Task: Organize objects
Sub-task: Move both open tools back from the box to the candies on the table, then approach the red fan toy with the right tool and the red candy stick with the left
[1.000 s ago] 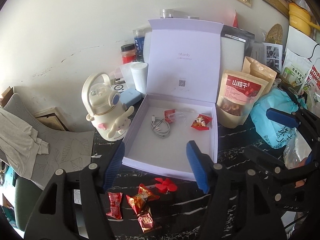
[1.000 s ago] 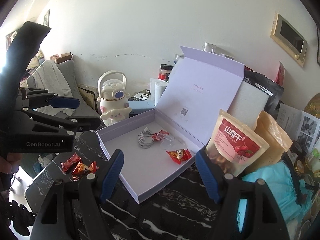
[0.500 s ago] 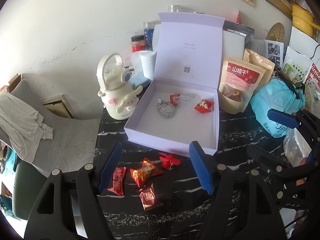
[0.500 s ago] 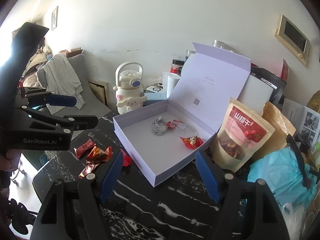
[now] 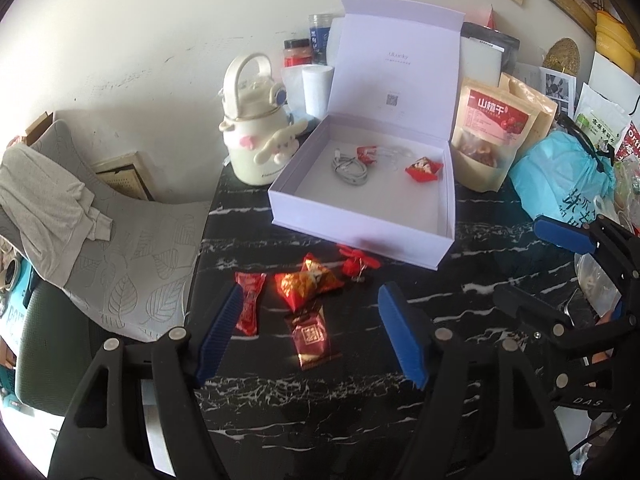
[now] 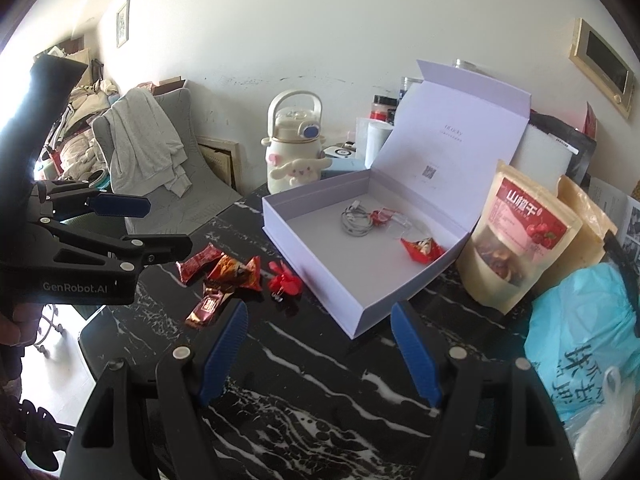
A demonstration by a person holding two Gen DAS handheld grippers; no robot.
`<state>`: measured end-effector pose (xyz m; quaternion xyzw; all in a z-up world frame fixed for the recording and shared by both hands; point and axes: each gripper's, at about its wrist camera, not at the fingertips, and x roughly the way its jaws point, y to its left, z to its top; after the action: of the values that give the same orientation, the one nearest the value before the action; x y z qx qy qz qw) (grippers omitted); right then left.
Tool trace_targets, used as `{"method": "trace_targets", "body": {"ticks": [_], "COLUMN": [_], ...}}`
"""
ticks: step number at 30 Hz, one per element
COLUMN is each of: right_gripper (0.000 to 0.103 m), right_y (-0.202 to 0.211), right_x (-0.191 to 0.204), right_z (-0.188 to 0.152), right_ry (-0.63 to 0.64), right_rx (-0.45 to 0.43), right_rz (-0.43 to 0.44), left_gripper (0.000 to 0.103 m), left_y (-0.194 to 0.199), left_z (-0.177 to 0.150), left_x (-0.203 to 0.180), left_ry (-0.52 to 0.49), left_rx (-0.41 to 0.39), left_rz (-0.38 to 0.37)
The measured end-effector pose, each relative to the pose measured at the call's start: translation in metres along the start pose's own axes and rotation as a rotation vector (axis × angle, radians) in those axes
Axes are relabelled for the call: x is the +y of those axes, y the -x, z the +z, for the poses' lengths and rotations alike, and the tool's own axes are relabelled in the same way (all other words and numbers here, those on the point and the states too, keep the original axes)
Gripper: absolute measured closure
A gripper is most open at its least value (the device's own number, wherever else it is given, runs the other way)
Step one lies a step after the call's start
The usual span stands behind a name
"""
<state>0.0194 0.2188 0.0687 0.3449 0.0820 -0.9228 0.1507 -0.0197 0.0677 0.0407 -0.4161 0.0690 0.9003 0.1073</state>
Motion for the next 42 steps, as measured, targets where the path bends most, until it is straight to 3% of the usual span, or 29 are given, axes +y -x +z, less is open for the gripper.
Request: {"method": "trace_targets", "body": {"ticks": [20,42], "right_gripper": [0.028,0.028], "right_y": [-0.057,-0.136], "right_x": [0.036,0.036], "right_z": [-0.026,-0.004], "right_ry": [0.004,-0.01], "right_rx": [0.112,0.201], "right_rz": [0.086,0.113], "left_gripper": [0.034,0.034], "left_y": [-0.046,-0.113], "left_z": [-0.051,-0.037], "left_x": [0.041,0.082], "left_ry": [0.083,0.144], "left_rx": [0.118,0.198], "left_rz": [-0.021,-0.053]}}
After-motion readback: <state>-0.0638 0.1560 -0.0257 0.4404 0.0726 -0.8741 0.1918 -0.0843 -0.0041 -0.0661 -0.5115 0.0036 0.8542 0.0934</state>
